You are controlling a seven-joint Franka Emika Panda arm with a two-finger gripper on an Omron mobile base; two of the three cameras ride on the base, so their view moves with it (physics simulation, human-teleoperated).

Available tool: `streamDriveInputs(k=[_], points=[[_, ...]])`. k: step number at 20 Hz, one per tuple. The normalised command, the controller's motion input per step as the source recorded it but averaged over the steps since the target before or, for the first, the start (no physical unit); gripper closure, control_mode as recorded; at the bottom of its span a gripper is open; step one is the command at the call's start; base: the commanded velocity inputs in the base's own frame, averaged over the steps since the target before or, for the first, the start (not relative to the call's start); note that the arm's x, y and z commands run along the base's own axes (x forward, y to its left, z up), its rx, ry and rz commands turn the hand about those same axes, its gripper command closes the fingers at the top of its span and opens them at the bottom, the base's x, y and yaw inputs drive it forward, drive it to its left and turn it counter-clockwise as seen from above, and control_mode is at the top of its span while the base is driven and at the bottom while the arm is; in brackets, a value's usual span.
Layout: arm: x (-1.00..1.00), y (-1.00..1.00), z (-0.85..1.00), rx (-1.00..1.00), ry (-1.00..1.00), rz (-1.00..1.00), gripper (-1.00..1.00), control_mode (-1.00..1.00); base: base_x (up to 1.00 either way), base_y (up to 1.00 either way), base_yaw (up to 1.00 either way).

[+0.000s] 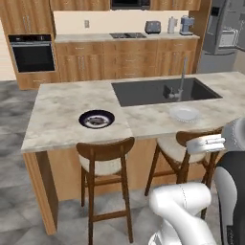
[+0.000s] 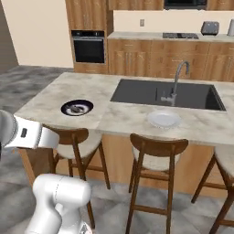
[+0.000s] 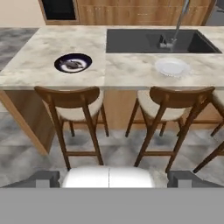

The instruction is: Transport the fish and lemon wedge to the fridge. Place the fish on the rack containing meat and place the lemon wedge on the rack containing the vegetable, ensuring meats and vegetables are on different racks.

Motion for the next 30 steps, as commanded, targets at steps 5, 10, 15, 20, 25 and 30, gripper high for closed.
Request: streamDriveInputs(k=[5,10,15,20,25,30], points=[[0.0,0.0,0.0,0.0,0.0,0.0,-1.0,1.0,1.0,0.77,0.13],[0.0,0.0,0.0,0.0,0.0,0.0,-1.0,1.0,1.0,0.43,0.07],[0.0,0.0,0.0,0.0,0.0,0.0,-1.0,1.0,1.0,0.0,0.04],[0.0,0.0,0.0,0.0,0.0,0.0,-1.0,1.0,1.0,0.13,-0.17],[0.8,0.01,-0.24,0.0,0.21,0.0,-1.0,-1.0,0.2,0.02,-0.02],[0.9,0.0,-0.31,-0.02,0.24,0.0,-1.0,-1.0,0.0,0.0,0.0]])
